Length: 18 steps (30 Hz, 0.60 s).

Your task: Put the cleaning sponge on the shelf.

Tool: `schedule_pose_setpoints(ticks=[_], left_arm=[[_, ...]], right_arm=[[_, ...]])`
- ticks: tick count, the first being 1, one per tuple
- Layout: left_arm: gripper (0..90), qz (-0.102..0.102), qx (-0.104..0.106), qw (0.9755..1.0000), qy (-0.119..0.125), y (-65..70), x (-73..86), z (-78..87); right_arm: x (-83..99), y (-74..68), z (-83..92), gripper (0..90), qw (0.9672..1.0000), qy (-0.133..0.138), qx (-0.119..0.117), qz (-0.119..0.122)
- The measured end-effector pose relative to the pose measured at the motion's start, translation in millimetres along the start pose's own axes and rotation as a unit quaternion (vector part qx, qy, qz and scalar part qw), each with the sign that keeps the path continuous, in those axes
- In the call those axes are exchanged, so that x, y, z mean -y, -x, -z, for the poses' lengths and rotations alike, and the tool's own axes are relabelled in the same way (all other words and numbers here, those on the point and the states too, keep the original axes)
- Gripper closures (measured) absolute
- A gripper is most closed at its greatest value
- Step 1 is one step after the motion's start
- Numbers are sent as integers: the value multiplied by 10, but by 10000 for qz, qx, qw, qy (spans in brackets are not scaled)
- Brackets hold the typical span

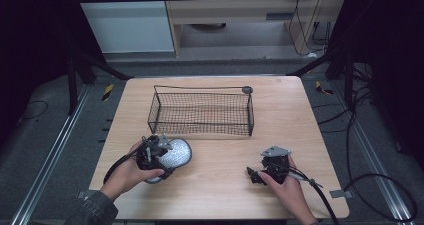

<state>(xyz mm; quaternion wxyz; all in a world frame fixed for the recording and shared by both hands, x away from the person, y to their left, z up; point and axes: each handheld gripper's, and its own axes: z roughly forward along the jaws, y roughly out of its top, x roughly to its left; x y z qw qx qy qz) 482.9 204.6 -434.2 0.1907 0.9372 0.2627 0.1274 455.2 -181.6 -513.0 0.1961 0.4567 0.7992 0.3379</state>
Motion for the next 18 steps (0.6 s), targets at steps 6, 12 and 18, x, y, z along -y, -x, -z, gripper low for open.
schedule_pose_setpoints(ticks=[6,12,18], left_arm=[[116,-111,-87,9999,65,-21,-82,80],[117,-174,-123,9997,107,-46,-152,149],[119,-248,-222,9994,134,-77,-235,247]], right_arm=[[3,-1,-2,4,10000,18,10,5],[3,0,-2,3,10000,18,9,4],[3,-1,-2,4,10000,16,10,4]])
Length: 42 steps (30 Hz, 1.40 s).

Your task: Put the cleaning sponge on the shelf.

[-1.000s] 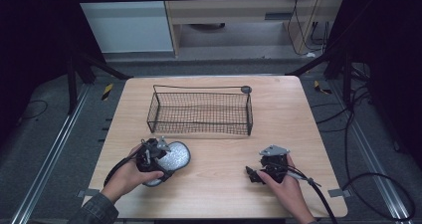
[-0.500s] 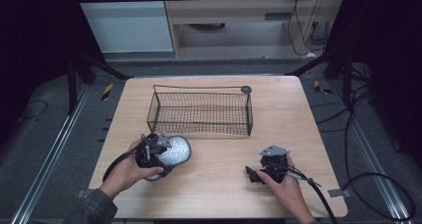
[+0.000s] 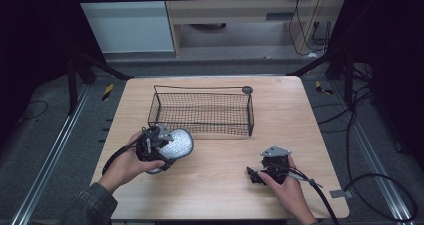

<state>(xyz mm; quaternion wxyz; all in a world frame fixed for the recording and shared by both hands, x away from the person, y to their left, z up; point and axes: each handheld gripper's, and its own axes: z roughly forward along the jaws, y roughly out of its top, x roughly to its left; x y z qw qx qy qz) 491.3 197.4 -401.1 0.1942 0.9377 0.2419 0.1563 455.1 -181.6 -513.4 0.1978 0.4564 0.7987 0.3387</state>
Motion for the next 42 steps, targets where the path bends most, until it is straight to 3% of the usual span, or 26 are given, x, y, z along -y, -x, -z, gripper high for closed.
schedule_pose_setpoints(ticks=[23,35,42], left_arm=[[127,-317,-413,9986,-2,-243,-251,231],[127,-663,-679,9952,-228,-380,-435,285],[127,-728,-752,9943,-202,-463,-547,299]], right_arm=[[0,0,0,4,10000,1,-2,-4],[0,0,-1,4,10000,3,6,1],[-1,-2,-1,4,10000,4,4,-12]])
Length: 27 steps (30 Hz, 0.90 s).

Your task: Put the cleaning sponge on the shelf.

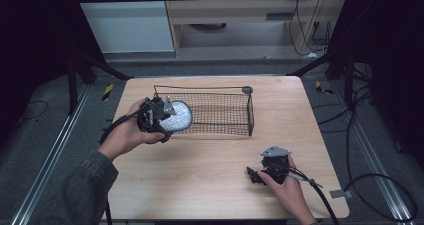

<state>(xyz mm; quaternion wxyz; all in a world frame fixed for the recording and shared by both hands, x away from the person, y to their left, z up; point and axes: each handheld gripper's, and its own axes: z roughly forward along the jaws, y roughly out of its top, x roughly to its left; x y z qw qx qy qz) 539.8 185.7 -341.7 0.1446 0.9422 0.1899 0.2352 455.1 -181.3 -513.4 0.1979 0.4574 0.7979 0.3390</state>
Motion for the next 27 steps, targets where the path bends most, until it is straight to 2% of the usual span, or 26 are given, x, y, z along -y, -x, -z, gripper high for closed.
schedule_pose_setpoints(ticks=[7,11,27], left_arm=[[129,-57,-42,10000,34,-86,-75,-29],[130,-66,-106,9999,8,-154,-110,-48],[131,-201,-188,9996,-56,-263,-244,-69]], right_arm=[[-4,-4,4,4,10000,-17,-35,-49],[-4,1,-2,4,10000,-5,-11,0],[-10,-1,-9,4,10000,-11,11,-10]])
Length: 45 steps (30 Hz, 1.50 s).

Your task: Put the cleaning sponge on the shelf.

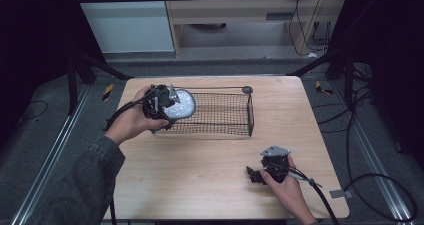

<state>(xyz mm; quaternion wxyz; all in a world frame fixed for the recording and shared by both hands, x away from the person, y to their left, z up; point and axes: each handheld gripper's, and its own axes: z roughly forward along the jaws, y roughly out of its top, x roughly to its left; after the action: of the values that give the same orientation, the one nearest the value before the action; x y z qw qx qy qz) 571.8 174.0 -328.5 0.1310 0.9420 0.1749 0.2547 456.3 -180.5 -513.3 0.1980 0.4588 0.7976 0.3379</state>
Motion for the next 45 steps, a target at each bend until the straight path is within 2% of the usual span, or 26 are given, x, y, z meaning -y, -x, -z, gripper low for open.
schedule_pose_setpoints(ticks=[5,8,12,15,19,23,35,45], left_arm=[[132,-67,-66,9999,40,-8,-40,-1],[132,-170,-39,9998,55,-7,-53,-19],[132,-152,-70,9999,18,-33,-63,-56],[132,-196,-143,9997,23,-40,-77,-66],[135,-272,-331,9990,149,-38,-94,-60],[135,-308,-360,9987,163,-39,-107,-48],[138,-352,-297,9987,204,-70,-110,-52],[138,-423,-262,9987,111,-93,-136,-196]], right_arm=[[0,-1,1,4,10000,0,-6,-8],[0,0,0,4,10000,-2,-1,-1],[-1,-1,0,4,10000,-4,-2,-3],[0,0,0,4,10000,0,-9,-1],[0,0,0,4,10000,-2,-4,4],[-1,-1,0,4,10000,-3,-2,-1],[0,0,0,4,10000,-2,-2,5],[-1,0,0,4,10000,-1,-8,0]])
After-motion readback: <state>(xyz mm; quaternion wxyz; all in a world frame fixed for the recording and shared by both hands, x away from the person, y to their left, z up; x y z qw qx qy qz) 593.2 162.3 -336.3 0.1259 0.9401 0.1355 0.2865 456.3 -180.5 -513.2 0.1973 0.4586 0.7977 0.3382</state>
